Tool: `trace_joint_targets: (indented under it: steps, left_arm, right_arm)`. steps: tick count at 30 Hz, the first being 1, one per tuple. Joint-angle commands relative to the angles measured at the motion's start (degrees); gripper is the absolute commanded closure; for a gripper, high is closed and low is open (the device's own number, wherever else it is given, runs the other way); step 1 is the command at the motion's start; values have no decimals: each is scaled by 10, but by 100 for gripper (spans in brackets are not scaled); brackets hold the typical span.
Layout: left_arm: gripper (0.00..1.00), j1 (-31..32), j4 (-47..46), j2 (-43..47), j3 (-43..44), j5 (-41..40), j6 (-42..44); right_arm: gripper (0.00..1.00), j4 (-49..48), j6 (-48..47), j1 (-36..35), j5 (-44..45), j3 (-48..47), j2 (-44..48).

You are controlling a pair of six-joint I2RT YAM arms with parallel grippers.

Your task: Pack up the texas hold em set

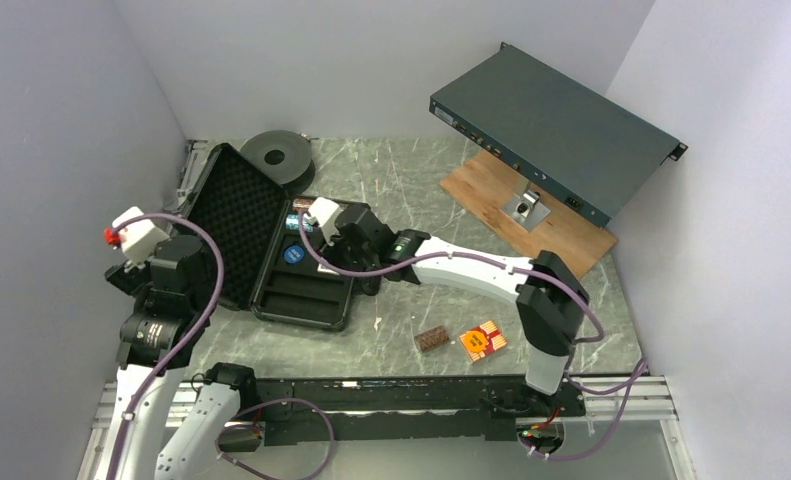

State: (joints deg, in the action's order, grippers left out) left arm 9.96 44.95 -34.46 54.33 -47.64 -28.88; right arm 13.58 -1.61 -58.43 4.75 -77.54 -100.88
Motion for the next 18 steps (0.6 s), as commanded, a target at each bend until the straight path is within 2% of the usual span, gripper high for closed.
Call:
trace_joint_targets:
  steps: [1,7,18]
  left_arm:
    - [0,2,11,9,24,-105,-90]
    - [0,6,27,9,37,-117,-134]
    - [0,10,35,2,43,-116,-137]
  right_arm:
    - [100,-73,-47,0,-95,-86,-42]
    - [100,-68,-60,-7,-173,-152,-101]
    - [100,-34,-74,-50,-170,-234,-174]
